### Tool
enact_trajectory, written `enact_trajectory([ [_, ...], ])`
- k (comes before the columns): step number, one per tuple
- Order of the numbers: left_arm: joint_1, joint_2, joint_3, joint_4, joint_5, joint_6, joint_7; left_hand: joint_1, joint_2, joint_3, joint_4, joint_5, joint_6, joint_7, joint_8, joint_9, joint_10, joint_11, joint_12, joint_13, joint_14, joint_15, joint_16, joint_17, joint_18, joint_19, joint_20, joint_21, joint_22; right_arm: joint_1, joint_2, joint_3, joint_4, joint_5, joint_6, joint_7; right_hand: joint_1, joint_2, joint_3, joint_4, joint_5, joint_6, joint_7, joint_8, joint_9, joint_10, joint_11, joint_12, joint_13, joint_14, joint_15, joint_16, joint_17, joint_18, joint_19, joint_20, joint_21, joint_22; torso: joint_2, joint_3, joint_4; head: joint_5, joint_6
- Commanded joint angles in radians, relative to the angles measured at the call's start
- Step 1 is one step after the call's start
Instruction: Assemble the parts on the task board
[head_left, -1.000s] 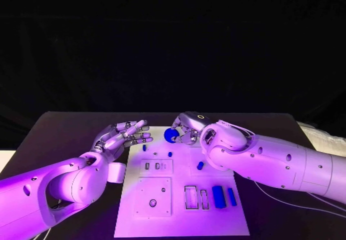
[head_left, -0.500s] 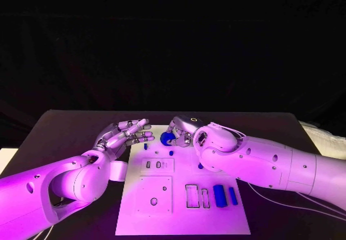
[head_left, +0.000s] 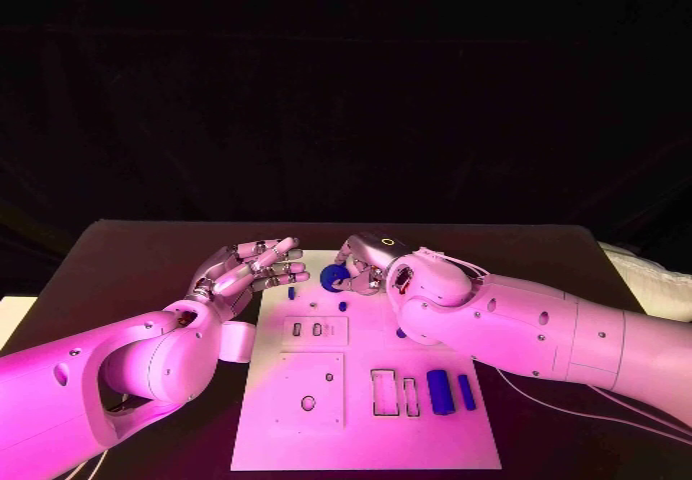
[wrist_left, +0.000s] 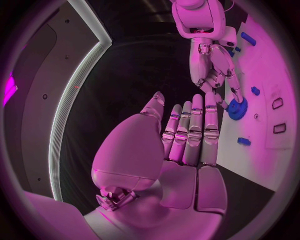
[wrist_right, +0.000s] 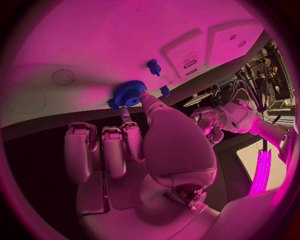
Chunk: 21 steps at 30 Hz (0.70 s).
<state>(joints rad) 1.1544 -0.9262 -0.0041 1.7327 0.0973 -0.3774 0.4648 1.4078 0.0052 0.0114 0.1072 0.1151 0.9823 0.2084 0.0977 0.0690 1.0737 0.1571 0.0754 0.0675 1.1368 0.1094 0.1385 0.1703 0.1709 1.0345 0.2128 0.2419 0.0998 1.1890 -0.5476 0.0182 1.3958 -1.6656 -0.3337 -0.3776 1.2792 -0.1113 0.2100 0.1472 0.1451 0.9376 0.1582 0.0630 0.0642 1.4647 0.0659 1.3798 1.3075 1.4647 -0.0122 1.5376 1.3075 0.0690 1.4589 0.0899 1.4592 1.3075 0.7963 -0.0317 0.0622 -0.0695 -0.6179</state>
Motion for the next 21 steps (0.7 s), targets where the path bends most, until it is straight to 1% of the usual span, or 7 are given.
enact_trajectory([
  [1,0.001,0.001,0.001,0.003,0.001,0.02,0.004,0.002,0.006,-0.002,-0.005,0.001,-0.004,0.0,-0.005,-0.001,-0.002,0.001,-0.005,-0.001,-0.001,0.001,-0.004,0.001,0.012,0.0,0.004,-0.003,-0.002,0.001,0.001,0.001,0.003,-0.004,0.009,-0.008,0.001,-0.015,-0.013,0.008,-0.007,-0.019,0.005,-0.003,0.0,-0.007,0.008,-0.02,0.113,0.093,0.008,0.007,0.198,-0.018,-0.002,0.007,0.0,0.02,0.0,0.0003,-0.0001,0.0,0.0],
  [7,0.001,-0.001,0.001,0.003,0.001,0.02,0.004,0.003,0.008,-0.001,-0.008,0.001,-0.004,0.0,-0.006,-0.001,-0.003,0.001,-0.006,-0.001,-0.001,0.001,-0.005,0.002,0.012,0.001,0.004,-0.003,-0.002,0.001,-0.008,0.0,0.013,-0.003,-0.002,-0.007,0.002,-0.021,-0.02,0.015,-0.006,-0.028,0.008,-0.003,0.0,-0.012,0.01,-0.028,0.107,0.093,0.011,0.007,0.199,-0.018,-0.002,0.01,0.0,0.02,0.0,0.0004,-0.0005,0.0,-0.001],
  [12,0.001,-0.002,0.001,0.002,0.001,0.02,0.003,0.003,0.008,-0.001,-0.008,0.001,-0.004,0.0,-0.006,-0.001,-0.003,0.001,-0.006,-0.001,-0.001,0.001,-0.005,0.002,0.012,0.001,0.004,-0.003,-0.002,-0.002,-0.043,0.001,0.05,-0.003,-0.064,0.006,0.007,-0.018,-0.021,0.023,0.009,-0.021,0.006,0.002,0.003,-0.006,0.01,-0.018,0.114,0.093,0.011,0.008,0.201,-0.018,-0.001,0.012,0.001,0.023,-0.001,0.0015,0.0003,-0.002,-0.002],
  [16,0.001,-0.005,0.001,0.001,0.001,0.02,0.002,0.004,0.008,-0.001,-0.009,0.001,-0.004,0.0,-0.007,-0.001,-0.003,0.001,-0.007,-0.001,-0.001,0.001,-0.006,0.002,0.012,0.001,0.004,-0.004,-0.003,-0.003,-0.11,0.006,0.107,0.023,-0.113,0.025,0.013,-0.011,-0.022,0.029,0.022,0.003,0.001,0.008,0.007,0.005,0.006,-0.002,0.126,0.094,0.009,0.01,0.205,-0.02,0.003,0.011,0.005,0.03,-0.002,0.002,-0.0031,0.0,-0.001],
  [17,0.001,-0.006,0.001,0.0,0.001,0.02,0.002,0.004,0.008,-0.001,-0.009,0.001,-0.004,0.0,-0.007,-0.001,-0.003,0.001,-0.007,-0.001,-0.001,0.001,-0.006,0.002,0.012,0.001,0.004,-0.004,-0.003,-0.001,-0.132,0.008,0.123,0.038,-0.119,0.033,0.013,-0.01,-0.022,0.03,0.025,0.008,0.0,0.01,0.007,0.006,0.005,0.001,0.128,0.094,0.008,0.01,0.206,-0.02,0.003,0.01,0.006,0.032,-0.002,0.0016,-0.0028,-0.001,-0.001],
  [18,0.001,-0.007,0.001,0.0,0.001,0.02,0.003,0.004,0.008,-0.001,-0.009,0.001,-0.004,0.0,-0.007,-0.001,-0.003,0.001,-0.007,-0.001,-0.001,0.001,-0.006,0.002,0.012,0.001,0.004,-0.004,-0.003,0.0,-0.155,0.01,0.14,0.056,-0.123,0.042,0.014,-0.009,-0.022,0.031,0.027,0.013,-0.001,0.011,0.008,0.008,0.003,0.003,0.13,0.095,0.007,0.011,0.207,-0.02,0.004,0.01,0.006,0.033,-0.002,0.0012,-0.0025,-0.003,-0.001],
  [21,0.001,-0.009,0.001,-0.001,0.001,0.021,0.003,0.004,0.008,-0.001,-0.009,0.001,-0.004,0.0,-0.007,-0.001,-0.003,0.001,-0.007,-0.001,-0.001,0.001,-0.006,0.002,0.012,0.001,0.004,-0.004,-0.003,0.007,-0.232,0.018,0.181,0.125,-0.113,0.093,0.017,-0.006,-0.022,0.032,0.03,0.025,-0.004,0.013,0.009,0.01,0.001,0.007,0.132,0.095,0.005,0.012,0.209,-0.021,0.005,0.008,0.008,0.036,-0.005,0.0017,-0.0077,-0.002,0.001],
])
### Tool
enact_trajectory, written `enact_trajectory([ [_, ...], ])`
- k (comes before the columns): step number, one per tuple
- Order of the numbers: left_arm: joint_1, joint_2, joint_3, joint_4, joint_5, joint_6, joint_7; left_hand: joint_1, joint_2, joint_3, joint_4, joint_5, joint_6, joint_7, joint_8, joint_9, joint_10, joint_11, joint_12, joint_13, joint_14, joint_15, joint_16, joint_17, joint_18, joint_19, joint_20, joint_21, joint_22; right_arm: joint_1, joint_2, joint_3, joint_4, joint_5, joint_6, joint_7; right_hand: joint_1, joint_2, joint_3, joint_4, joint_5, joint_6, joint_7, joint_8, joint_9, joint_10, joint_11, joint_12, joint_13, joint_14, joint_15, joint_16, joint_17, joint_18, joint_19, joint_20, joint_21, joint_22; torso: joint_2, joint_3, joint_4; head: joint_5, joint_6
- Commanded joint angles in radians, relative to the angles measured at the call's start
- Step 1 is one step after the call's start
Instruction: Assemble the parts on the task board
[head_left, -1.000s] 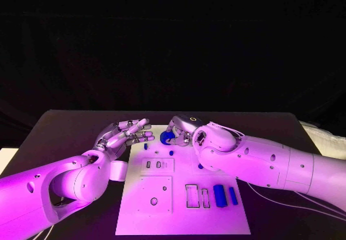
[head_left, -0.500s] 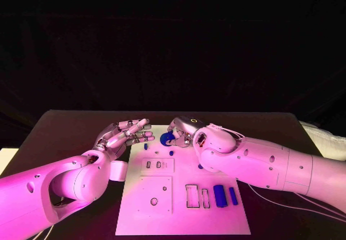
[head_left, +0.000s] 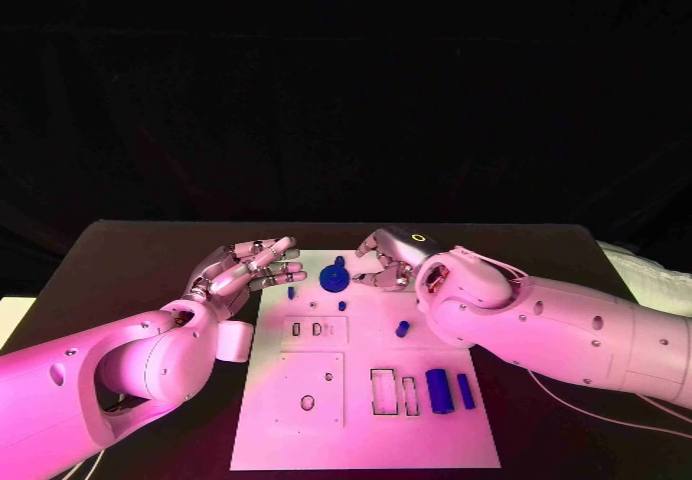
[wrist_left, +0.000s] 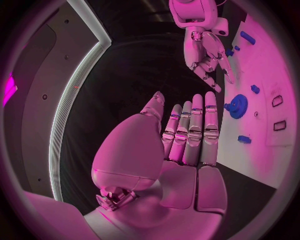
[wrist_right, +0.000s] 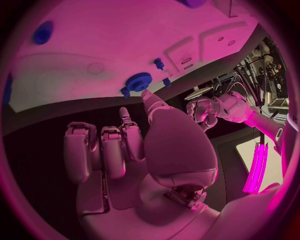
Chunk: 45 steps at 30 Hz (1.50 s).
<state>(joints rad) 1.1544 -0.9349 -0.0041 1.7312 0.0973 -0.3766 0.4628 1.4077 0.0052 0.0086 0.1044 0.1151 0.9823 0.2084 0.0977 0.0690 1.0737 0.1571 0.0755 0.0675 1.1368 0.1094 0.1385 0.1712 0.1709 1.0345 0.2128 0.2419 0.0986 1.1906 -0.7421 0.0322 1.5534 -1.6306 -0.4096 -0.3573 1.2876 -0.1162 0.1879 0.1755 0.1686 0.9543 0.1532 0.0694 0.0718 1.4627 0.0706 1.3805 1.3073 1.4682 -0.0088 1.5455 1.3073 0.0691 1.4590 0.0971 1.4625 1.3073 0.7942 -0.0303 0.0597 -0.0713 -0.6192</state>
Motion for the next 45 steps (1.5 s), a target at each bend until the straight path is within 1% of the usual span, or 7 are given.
enact_trajectory([
  [1,0.001,-0.001,0.001,0.0,0.001,0.021,0.005,0.004,0.008,0.001,-0.006,0.001,-0.004,0.0,-0.007,-0.001,-0.003,0.001,-0.007,-0.001,-0.001,0.001,-0.006,0.001,0.012,0.001,0.004,-0.004,-0.001,0.008,-0.058,0.005,0.028,0.112,-0.029,0.102,0.01,-0.001,0.0,0.003,0.006,0.01,0.001,0.007,0.001,0.013,-0.004,0.007,0.133,0.092,0.001,0.004,0.211,-0.021,0.006,0.001,0.005,0.037,-0.004,0.0005,-0.0071,0.001,0.002],
  [6,0.001,-0.007,0.0,-0.002,0.001,0.02,0.007,0.006,0.008,0.002,-0.009,0.001,-0.004,0.0,-0.007,-0.001,-0.003,0.001,-0.007,-0.001,0.0,0.001,-0.007,0.002,0.012,0.001,0.004,-0.004,-0.002,0.014,-0.165,0.009,0.022,0.22,0.012,0.298,0.029,-0.01,-0.005,-0.01,-0.004,0.009,0.001,-0.001,-0.002,0.018,-0.004,0.017,0.141,0.097,0.001,0.015,0.239,-0.026,0.015,-0.001,0.015,0.058,-0.01,0.0025,-0.0209,0.002,0.004],
  [12,0.001,-0.005,0.0,-0.008,0.001,0.021,0.008,0.006,0.008,0.002,-0.009,0.001,-0.004,0.0,-0.007,-0.001,-0.003,0.001,-0.007,-0.001,0.0,0.001,-0.007,0.002,0.012,0.001,0.004,-0.004,-0.002,0.006,-0.217,0.009,-0.02,0.27,0.042,0.373,0.052,-0.018,-0.009,-0.023,-0.002,0.003,0.003,-0.005,-0.004,0.013,-0.003,0.008,0.136,0.098,0.002,0.016,0.241,-0.026,0.016,0.0,0.017,0.061,-0.014,0.0077,-0.0302,-0.006,0.002],
  [14,0.001,-0.004,0.0,-0.01,0.001,0.021,0.008,0.006,0.008,0.002,-0.009,0.001,-0.004,0.0,-0.007,-0.001,-0.003,0.001,-0.007,-0.001,0.0,0.001,-0.007,0.002,0.012,0.001,0.004,-0.004,-0.002,0.001,-0.225,0.009,-0.041,0.282,0.054,0.388,0.059,-0.02,-0.01,-0.028,-0.003,0.001,0.003,-0.006,-0.004,0.012,-0.002,0.008,0.136,0.098,0.002,0.017,0.242,-0.026,0.016,0.0,0.017,0.061,-0.015,0.0093,-0.0327,-0.019,0.004],
  [23,0.001,-0.002,0.0,-0.017,0.002,0.022,0.003,0.008,0.009,0.002,-0.012,0.001,-0.002,-0.001,-0.007,0.0,-0.001,0.001,-0.007,-0.001,0.0,0.001,-0.009,0.003,0.012,0.001,0.004,-0.005,-0.002,-0.023,-0.221,0.008,-0.096,0.293,0.069,0.404,0.071,-0.019,-0.01,-0.034,-0.002,-0.002,0.004,-0.006,-0.005,0.012,-0.002,0.008,0.137,0.098,0.003,0.017,0.243,-0.026,0.016,0.001,0.018,0.063,-0.014,0.0126,-0.031,-0.034,0.004],
  [29,0.0,-0.002,-0.001,-0.023,0.002,0.023,0.003,0.008,0.009,0.002,-0.012,0.001,-0.002,-0.001,-0.007,0.0,-0.001,0.001,-0.007,-0.001,0.0,0.001,-0.009,0.003,0.012,0.001,0.004,-0.005,-0.002,-0.036,-0.212,0.007,-0.124,0.283,0.078,0.407,0.075,-0.019,-0.011,-0.037,-0.003,-0.004,0.005,-0.007,-0.005,0.012,-0.001,0.007,0.136,0.098,0.003,0.017,0.244,-0.026,0.016,0.001,0.018,0.063,-0.012,0.0187,-0.03,-0.031,0.002],
  [45,0.0,0.001,-0.001,-0.03,0.002,0.025,0.002,0.01,0.01,0.003,-0.015,0.001,-0.002,-0.001,-0.008,0.0,-0.001,0.001,-0.007,-0.001,0.001,0.001,-0.01,0.004,0.012,0.002,0.004,-0.005,-0.003,-0.046,-0.188,0.007,-0.167,0.234,0.09,0.398,0.116,0.015,0.011,-0.064,-0.007,0.014,0.005,0.001,-0.002,0.015,-0.002,0.013,0.142,0.098,0.003,0.018,0.245,-0.027,0.016,0.002,0.019,0.065,-0.012,0.0168,-0.0283,-0.03,-0.008],
])
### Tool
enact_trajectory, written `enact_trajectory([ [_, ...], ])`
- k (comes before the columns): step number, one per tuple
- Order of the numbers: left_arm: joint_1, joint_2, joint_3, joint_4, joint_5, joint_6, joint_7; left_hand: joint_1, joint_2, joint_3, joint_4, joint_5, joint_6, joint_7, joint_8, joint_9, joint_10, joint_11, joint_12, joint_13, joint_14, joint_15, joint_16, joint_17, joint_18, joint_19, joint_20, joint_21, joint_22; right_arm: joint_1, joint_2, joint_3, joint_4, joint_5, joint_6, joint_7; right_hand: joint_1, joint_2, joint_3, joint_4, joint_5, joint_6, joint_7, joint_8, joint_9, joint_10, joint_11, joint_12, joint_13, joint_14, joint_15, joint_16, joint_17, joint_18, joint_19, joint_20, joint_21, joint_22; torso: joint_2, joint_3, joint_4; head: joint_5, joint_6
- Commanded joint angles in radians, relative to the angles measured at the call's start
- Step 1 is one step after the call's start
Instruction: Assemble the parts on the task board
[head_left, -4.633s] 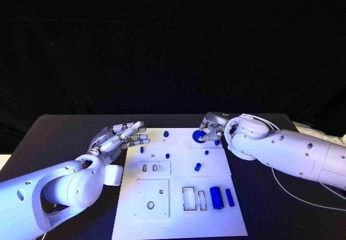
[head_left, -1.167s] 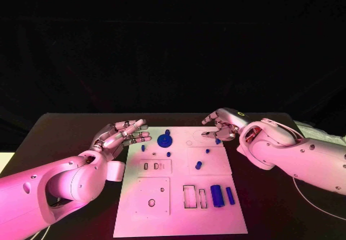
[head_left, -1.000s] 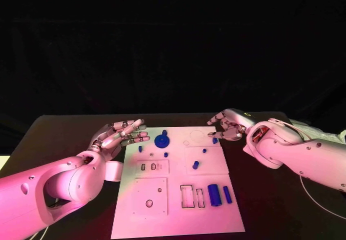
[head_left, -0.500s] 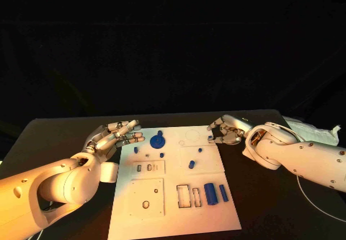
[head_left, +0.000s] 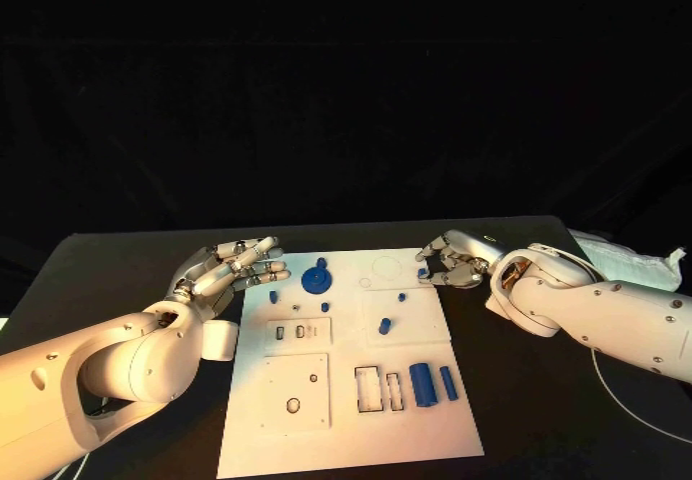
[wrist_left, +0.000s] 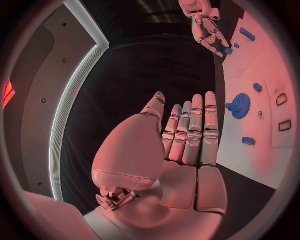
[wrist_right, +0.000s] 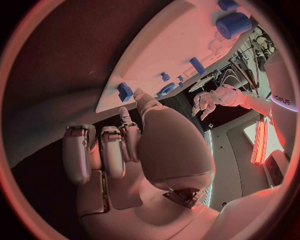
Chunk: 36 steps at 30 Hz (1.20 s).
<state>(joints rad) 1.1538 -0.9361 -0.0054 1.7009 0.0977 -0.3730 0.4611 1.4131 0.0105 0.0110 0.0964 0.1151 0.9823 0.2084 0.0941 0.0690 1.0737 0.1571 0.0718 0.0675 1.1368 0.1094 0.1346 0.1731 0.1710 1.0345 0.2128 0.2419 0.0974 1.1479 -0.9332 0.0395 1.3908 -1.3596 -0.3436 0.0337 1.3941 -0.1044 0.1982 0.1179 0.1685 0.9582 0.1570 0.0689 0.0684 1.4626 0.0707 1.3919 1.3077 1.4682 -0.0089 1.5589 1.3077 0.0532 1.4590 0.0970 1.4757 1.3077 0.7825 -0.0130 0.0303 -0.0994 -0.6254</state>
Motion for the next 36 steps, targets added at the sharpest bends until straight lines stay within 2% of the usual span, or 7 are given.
enact_trajectory([
  [1,0.001,0.002,0.0,0.0,0.002,0.021,0.004,0.004,0.005,0.0,-0.006,0.001,-0.002,-0.001,-0.004,0.0,-0.001,0.001,-0.004,-0.001,0.001,0.001,-0.006,0.002,0.012,0.002,0.004,-0.005,-0.002,-0.004,0.003,0.0,-0.005,-0.04,0.027,0.007,0.01,0.004,0.002,-0.008,-0.008,0.015,0.001,0.003,0.002,0.015,-0.002,0.002,0.142,0.099,0.003,0.004,0.245,-0.011,0.016,0.002,0.006,0.065,-0.001,-0.0003,0.0012,-0.002,-0.002],
  [7,0.0,0.002,0.0,-0.001,0.002,0.021,0.003,0.004,0.005,0.0,-0.006,0.001,-0.002,-0.001,-0.004,0.0,-0.001,0.001,-0.004,-0.001,0.001,0.001,-0.006,0.002,0.012,0.002,0.004,-0.005,-0.002,-0.008,0.005,0.0,-0.009,-0.055,0.039,0.007,0.01,0.008,0.005,-0.013,-0.011,0.035,-0.002,0.009,0.004,0.018,-0.004,0.007,0.145,0.099,0.001,0.005,0.246,-0.011,0.016,0.0,0.006,0.066,-0.001,-0.0004,-0.0008,0.001,-0.005],
  [15,0.0,0.002,0.0,-0.002,0.002,0.02,0.003,0.004,0.005,0.0,-0.006,0.001,-0.002,-0.001,-0.004,0.0,-0.001,0.001,-0.004,-0.001,0.001,0.001,-0.006,0.002,0.012,0.002,0.004,-0.005,-0.002,-0.009,0.004,0.0,-0.011,-0.065,0.042,0.005,0.009,0.009,0.006,-0.014,-0.014,0.041,-0.003,0.01,0.005,0.02,-0.005,0.01,0.147,0.099,0.0,0.005,0.247,-0.011,0.017,0.0,0.007,0.067,-0.002,-0.0002,0.0004,0.0,-0.007],
  [23,0.0,0.003,0.0,-0.002,0.002,0.02,0.003,0.004,0.005,0.0,-0.006,0.001,-0.002,-0.001,-0.004,0.0,-0.001,0.001,-0.004,-0.001,0.001,0.001,-0.006,0.002,0.012,0.002,0.004,-0.005,-0.002,-0.01,0.008,0.0,-0.016,-0.066,0.045,0.005,0.01,0.025,0.015,-0.017,-0.017,0.062,-0.007,0.014,0.006,0.024,-0.009,0.015,0.151,0.099,-0.004,0.006,0.249,-0.011,0.018,-0.004,0.008,0.07,-0.001,-0.0001,0.0003,0.0,-0.007],
  [26,0.0,0.003,0.0,-0.002,0.002,0.02,0.003,0.004,0.005,0.0,-0.006,0.001,-0.002,-0.001,-0.004,0.0,-0.001,0.001,-0.004,-0.001,0.001,0.001,-0.006,0.002,0.012,0.002,0.004,-0.005,-0.002,-0.01,0.011,0.0,-0.019,-0.065,0.049,0.006,0.014,0.037,0.023,-0.021,-0.03,0.074,-0.011,0.016,0.006,0.025,-0.012,0.016,0.152,0.099,-0.007,0.006,0.249,-0.012,0.018,-0.006,0.009,0.07,-0.001,0.0003,0.0009,0.0,-0.007],
  [29,0.0,0.003,0.0,-0.002,0.002,0.021,0.002,0.004,0.005,0.0,-0.006,0.001,-0.002,-0.001,-0.004,0.0,-0.001,0.001,-0.004,-0.001,0.001,0.001,-0.006,0.002,0.012,0.002,0.004,-0.005,-0.002,-0.01,0.015,0.0,-0.024,-0.065,0.054,0.006,0.018,0.051,0.035,-0.028,-0.06,0.092,-0.017,0.019,0.007,0.027,-0.017,0.019,0.154,0.1,-0.011,0.006,0.25,-0.012,0.018,-0.01,0.009,0.071,-0.001,0.0002,0.0009,0.0,-0.008],
  [36,0.0,0.003,0.0,-0.001,0.002,0.021,0.002,0.004,0.005,0.0,-0.006,0.001,-0.002,-0.001,-0.004,0.0,-0.001,0.001,-0.004,-0.001,0.001,0.001,-0.006,0.002,0.012,0.002,0.004,-0.005,-0.002,-0.01,0.026,0.0,-0.039,-0.061,0.064,0.004,0.017,0.06,0.046,-0.035,-0.079,0.114,-0.024,0.022,0.008,0.027,-0.023,0.018,0.154,0.099,-0.016,0.006,0.249,-0.012,0.018,-0.015,0.009,0.071,-0.001,0.0,0.0015,-0.002,-0.011],
])
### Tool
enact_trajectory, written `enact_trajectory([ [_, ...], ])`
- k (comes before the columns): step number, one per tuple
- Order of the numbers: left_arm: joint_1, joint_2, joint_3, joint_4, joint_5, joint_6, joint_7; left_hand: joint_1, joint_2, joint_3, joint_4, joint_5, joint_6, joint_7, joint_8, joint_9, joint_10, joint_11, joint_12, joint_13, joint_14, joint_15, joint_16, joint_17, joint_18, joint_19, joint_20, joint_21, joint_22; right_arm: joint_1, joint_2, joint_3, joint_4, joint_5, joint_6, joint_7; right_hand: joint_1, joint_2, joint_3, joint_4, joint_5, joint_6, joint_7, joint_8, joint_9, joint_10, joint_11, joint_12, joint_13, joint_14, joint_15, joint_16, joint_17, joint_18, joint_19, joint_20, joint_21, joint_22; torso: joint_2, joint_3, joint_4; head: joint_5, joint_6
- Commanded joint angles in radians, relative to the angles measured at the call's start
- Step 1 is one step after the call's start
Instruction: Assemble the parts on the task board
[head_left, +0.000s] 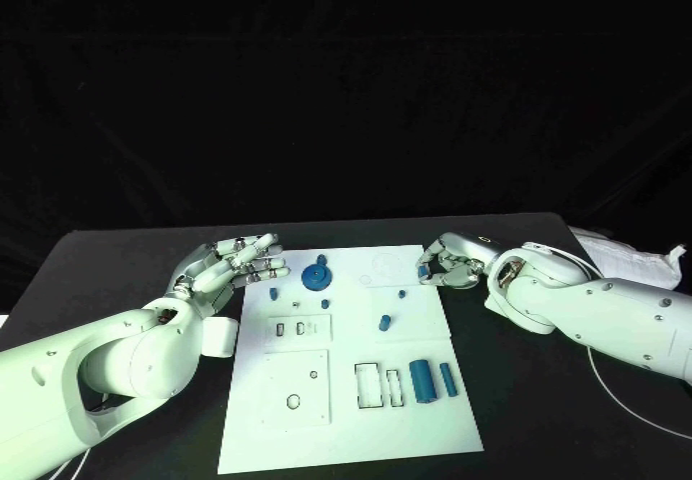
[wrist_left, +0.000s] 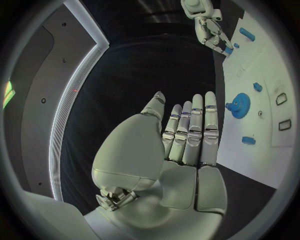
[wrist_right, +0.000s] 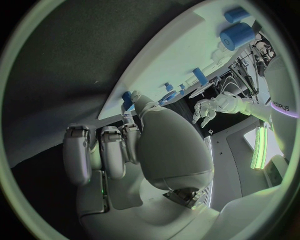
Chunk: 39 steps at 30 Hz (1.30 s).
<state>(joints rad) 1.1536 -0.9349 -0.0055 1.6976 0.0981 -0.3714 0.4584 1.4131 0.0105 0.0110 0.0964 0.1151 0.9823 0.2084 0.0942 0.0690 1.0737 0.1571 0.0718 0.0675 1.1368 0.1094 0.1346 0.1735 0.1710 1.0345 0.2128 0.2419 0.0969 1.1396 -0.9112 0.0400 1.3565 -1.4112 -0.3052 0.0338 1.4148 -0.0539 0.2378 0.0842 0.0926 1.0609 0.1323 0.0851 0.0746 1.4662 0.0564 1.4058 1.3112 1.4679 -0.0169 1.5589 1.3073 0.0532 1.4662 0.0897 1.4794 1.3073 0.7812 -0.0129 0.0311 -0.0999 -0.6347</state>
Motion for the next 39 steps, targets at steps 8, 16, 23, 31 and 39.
enact_trajectory([
  [8,0.001,0.002,0.001,0.002,0.002,0.019,0.004,0.004,0.005,0.0,-0.007,0.001,-0.002,-0.001,-0.005,0.0,-0.001,0.001,-0.004,-0.001,0.001,0.001,-0.006,0.001,0.012,0.002,0.004,-0.005,-0.001,-0.001,0.01,0.0,-0.01,-0.009,0.021,-0.002,-0.006,0.014,0.013,-0.007,-0.005,0.034,-0.008,0.012,0.004,0.025,-0.015,0.006,0.153,0.1,-0.014,0.007,0.251,-0.012,0.012,-0.012,0.006,0.073,0.0,0.0004,0.0002,0.001,-0.003],
  [16,0.0,0.003,0.0,0.0,0.002,0.021,0.004,0.004,0.005,0.0,-0.007,0.001,-0.002,-0.001,-0.005,0.0,-0.001,0.001,-0.004,-0.001,0.001,0.001,-0.006,0.001,0.012,0.002,0.004,-0.005,-0.001,-0.001,0.011,0.003,0.006,0.015,-0.037,-0.011,-0.005,0.036,0.03,-0.016,0.0,0.068,-0.023,0.025,0.01,0.023,-0.029,-0.001,0.149,0.1,-0.023,0.007,0.252,-0.012,0.012,-0.021,0.005,0.073,-0.001,0.0009,0.0,0.002,-0.003],
  [23,0.0,0.002,0.0,-0.007,0.002,0.022,0.005,0.004,0.005,0.0,-0.007,0.001,-0.002,-0.001,-0.005,0.0,-0.001,0.001,-0.004,-0.001,0.001,0.001,-0.006,0.001,0.012,0.002,0.004,-0.005,-0.001,0.013,0.002,0.014,0.093,0.044,-0.082,-0.076,-0.023,0.034,0.028,-0.012,0.007,0.072,-0.027,0.024,0.011,0.018,-0.033,-0.014,0.141,0.099,-0.027,0.005,0.247,-0.011,0.009,-0.025,0.002,0.067,-0.004,-0.0034,0.0025,0.002,-0.001],
  [31,0.0,0.005,0.0,-0.02,0.006,0.026,0.01,0.005,0.007,0.0,-0.01,0.001,-0.003,0.0,-0.006,0.0,-0.002,0.001,-0.005,-0.001,0.001,0.001,-0.008,0.003,0.012,0.002,0.004,-0.006,-0.002,0.017,0.046,0.015,0.203,0.001,-0.094,-0.185,-0.026,0.035,0.034,-0.018,0.022,0.074,-0.03,0.021,0.011,0.009,-0.036,-0.037,0.126,0.098,-0.03,0.002,0.242,-0.01,0.009,-0.028,0.002,0.066,-0.013,-0.0111,0.0084,0.016,-0.01],
  [39,0.0,0.009,0.0,-0.027,0.01,0.027,0.015,0.005,0.007,0.0,-0.01,0.001,-0.003,-0.001,-0.006,-0.001,-0.002,0.001,-0.005,-0.001,0.002,0.001,-0.009,0.003,0.012,0.002,0.004,-0.006,-0.002,-0.008,0.137,0.004,0.267,-0.074,-0.067,-0.303,-0.032,0.035,0.044,-0.029,0.053,0.074,-0.029,0.016,0.01,-0.002,-0.037,-0.067,0.108,0.096,-0.031,-0.002,0.232,-0.01,0.007,-0.031,-0.001,0.061,-0.023,-0.0212,0.0183,0.036,-0.027],
])
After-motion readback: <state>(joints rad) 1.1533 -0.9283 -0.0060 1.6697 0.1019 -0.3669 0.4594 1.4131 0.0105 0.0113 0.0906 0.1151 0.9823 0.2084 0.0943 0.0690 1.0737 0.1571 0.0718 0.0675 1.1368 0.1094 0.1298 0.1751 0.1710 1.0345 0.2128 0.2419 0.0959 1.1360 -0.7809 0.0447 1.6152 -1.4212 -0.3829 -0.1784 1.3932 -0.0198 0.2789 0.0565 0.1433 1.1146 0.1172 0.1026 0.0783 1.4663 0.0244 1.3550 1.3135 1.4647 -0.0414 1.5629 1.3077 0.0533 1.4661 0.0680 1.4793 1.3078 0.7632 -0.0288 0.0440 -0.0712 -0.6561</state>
